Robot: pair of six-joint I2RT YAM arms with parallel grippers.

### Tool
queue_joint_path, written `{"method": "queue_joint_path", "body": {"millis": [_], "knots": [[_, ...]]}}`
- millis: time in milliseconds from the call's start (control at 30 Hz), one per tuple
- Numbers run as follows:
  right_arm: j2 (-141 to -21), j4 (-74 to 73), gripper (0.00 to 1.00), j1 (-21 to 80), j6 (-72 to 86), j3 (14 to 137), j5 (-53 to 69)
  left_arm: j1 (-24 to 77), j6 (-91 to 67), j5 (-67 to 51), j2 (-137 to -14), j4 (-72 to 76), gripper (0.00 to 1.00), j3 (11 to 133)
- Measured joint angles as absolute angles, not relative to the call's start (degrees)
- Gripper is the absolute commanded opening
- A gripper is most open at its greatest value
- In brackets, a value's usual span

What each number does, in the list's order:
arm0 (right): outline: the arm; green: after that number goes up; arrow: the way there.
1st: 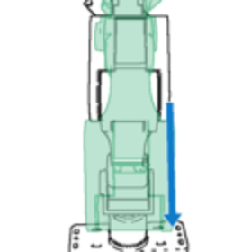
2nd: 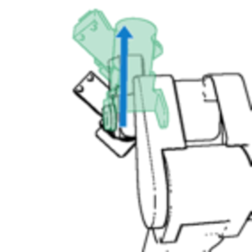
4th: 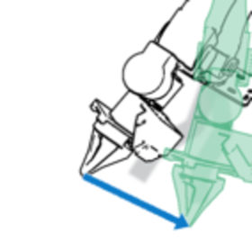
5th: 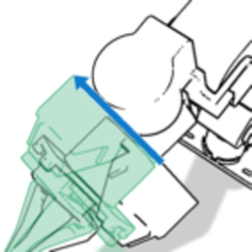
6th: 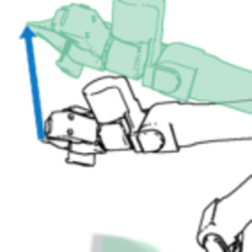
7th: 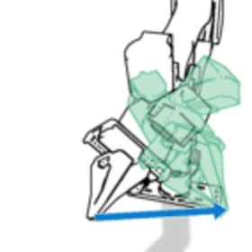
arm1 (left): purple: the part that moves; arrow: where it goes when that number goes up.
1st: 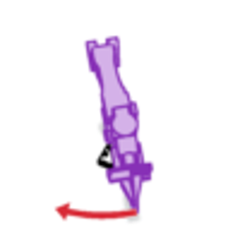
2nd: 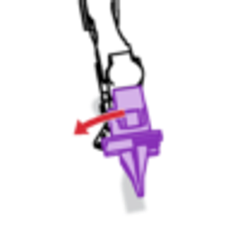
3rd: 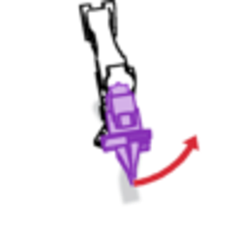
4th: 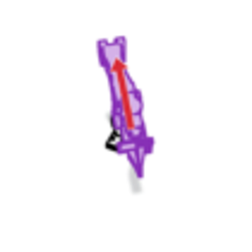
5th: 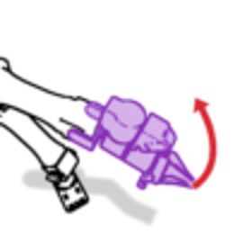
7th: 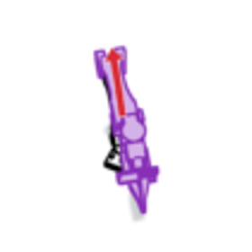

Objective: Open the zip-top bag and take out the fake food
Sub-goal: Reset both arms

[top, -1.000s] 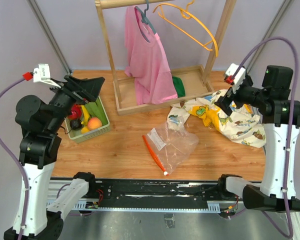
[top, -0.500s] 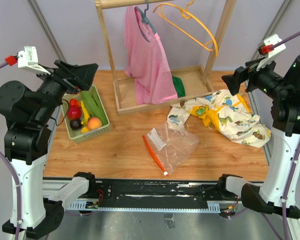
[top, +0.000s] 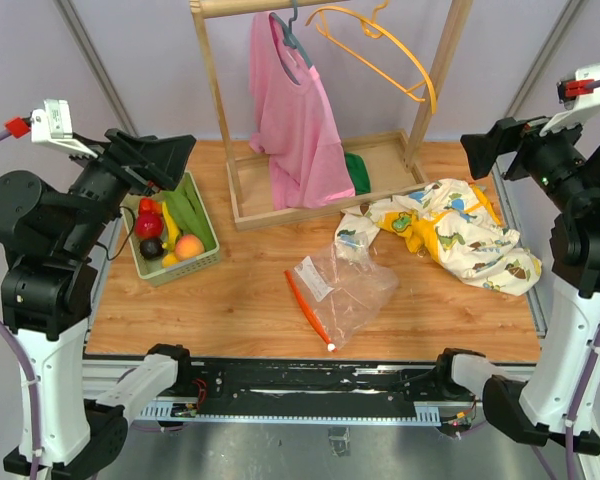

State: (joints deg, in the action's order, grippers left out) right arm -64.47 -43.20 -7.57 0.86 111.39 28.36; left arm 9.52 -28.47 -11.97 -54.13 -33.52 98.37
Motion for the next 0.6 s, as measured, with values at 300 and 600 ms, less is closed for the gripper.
{"method": "queue_joint_path", "body": {"millis": [300,600], "knots": [[-67.5,-46.2,0.99,-5.3,1.0,112.0,22.6,9.5,-29.8,-12.7,-51.7,-33.2,0.99,95.7],[-65.4,-46.4,0.98,-4.8,1.1,109.9,21.8,9.5,-30.0,-13.5,-51.5,-33.3,0.99,95.7]]}}
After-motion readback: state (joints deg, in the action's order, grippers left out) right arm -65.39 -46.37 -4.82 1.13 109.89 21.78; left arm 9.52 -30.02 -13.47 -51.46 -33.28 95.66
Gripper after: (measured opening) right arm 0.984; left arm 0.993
